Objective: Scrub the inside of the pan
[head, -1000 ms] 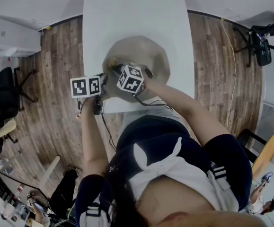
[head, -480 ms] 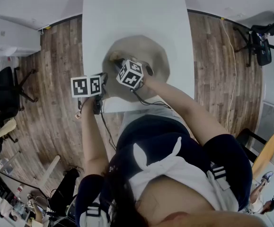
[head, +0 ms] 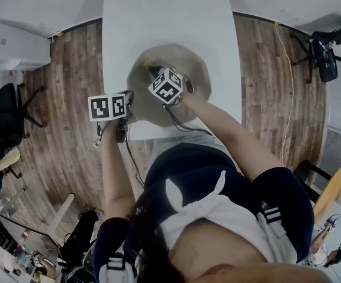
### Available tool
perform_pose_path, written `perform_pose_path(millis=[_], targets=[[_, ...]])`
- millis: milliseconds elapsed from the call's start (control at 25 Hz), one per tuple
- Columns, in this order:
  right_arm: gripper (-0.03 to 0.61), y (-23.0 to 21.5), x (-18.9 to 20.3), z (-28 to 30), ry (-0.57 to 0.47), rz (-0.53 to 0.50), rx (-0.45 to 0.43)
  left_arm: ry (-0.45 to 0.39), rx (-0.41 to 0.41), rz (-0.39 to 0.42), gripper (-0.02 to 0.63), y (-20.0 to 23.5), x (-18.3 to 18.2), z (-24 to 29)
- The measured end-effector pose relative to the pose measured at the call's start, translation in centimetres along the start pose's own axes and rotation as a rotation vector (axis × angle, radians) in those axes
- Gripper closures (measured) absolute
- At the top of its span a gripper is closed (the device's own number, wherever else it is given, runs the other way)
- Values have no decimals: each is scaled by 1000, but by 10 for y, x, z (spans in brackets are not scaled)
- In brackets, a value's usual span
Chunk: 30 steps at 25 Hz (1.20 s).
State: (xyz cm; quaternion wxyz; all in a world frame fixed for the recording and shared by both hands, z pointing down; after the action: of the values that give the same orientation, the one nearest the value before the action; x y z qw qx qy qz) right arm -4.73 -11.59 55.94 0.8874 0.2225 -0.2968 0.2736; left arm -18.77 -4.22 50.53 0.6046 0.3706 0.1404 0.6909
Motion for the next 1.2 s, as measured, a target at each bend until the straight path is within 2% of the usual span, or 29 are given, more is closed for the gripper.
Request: perform_pose_path(millis=[240,520,1000,1200], targets=[[574,-14,8,2,29,49,62,-3,0,-2,568,1,1,3],[574,-29,18,-1,103,79,193,-10,10,-8,568,3,1,2],[574,-50,26,-13,269,41,234,-14,9,0,569,1,4,-1],[574,-56,31,-17,344,36,214,-19,7,3,568,0,6,-1]])
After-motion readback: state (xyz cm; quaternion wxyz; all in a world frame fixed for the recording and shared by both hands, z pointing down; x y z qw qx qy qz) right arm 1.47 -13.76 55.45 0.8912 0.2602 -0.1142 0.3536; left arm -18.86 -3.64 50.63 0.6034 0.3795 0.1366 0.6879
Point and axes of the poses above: the fingertips, and each gripper's own axes: z forward along the fingers, y to its left, x out of its underside, the point moved 8 cm from there along -z, backward along the fingers, and after that the axes turned 14 degrees about x, right-handed, at the moved point
